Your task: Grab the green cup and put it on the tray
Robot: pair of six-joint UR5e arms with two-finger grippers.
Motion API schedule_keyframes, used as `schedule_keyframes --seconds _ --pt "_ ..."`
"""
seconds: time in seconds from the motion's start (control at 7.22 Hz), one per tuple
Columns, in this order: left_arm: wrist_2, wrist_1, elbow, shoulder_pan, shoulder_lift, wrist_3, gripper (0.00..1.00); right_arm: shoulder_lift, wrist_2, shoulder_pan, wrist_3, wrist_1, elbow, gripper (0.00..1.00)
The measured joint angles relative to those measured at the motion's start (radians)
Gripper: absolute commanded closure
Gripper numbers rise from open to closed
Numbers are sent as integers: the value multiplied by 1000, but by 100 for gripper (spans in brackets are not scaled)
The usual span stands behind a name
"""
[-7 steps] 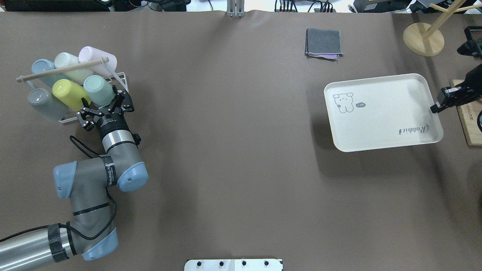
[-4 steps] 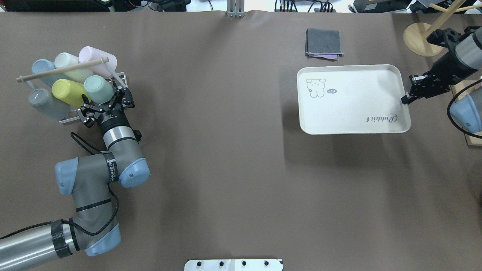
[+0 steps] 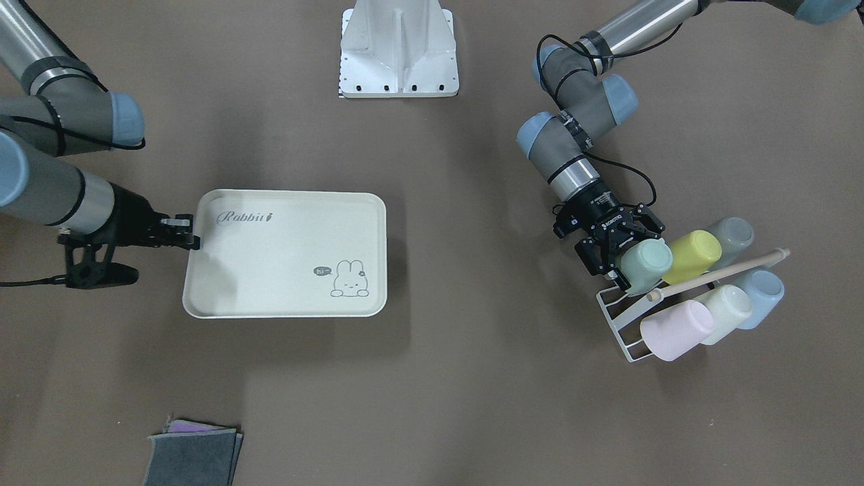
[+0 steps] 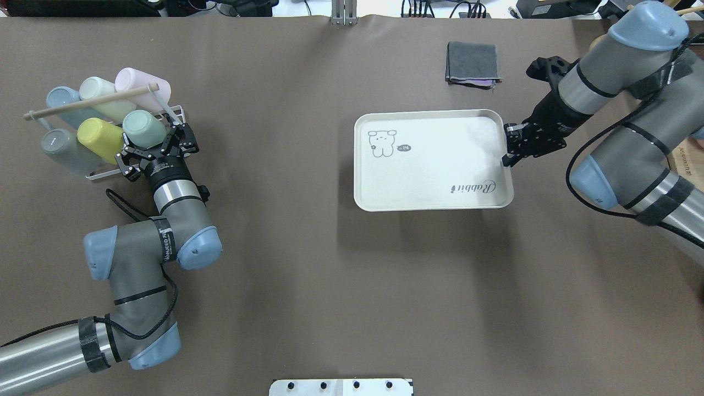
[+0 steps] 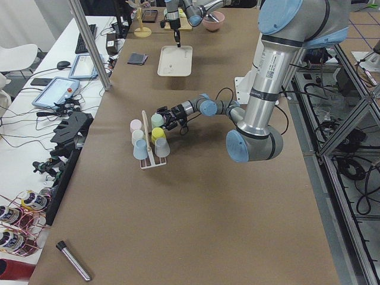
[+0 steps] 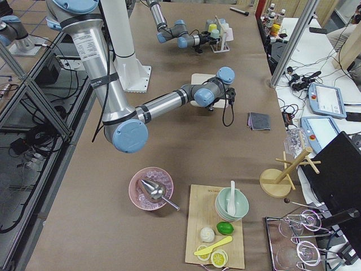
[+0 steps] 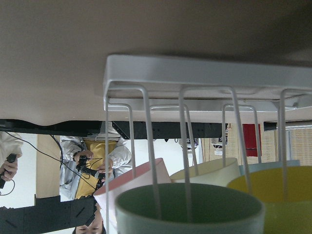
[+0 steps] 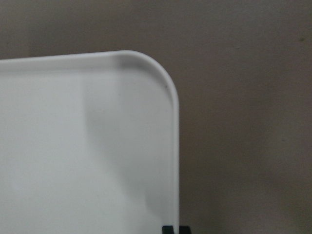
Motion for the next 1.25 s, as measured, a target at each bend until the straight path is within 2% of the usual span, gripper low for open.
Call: schedule_keyframes --seconds 0.14,0.42,0.97,1.25 --pt "0 0 -2 -1 3 -2 90 23 -15 -39 22 2 0 100" --pt "5 -1 -34 -14 12 1 93 76 -91 -126 129 26 -1 100" --pt "111 0 -311 -52 164 51 93 167 -232 -261 298 55 -15 100" --pt "132 -35 -393 -67 183 64 93 210 -265 -301 370 96 -49 100"
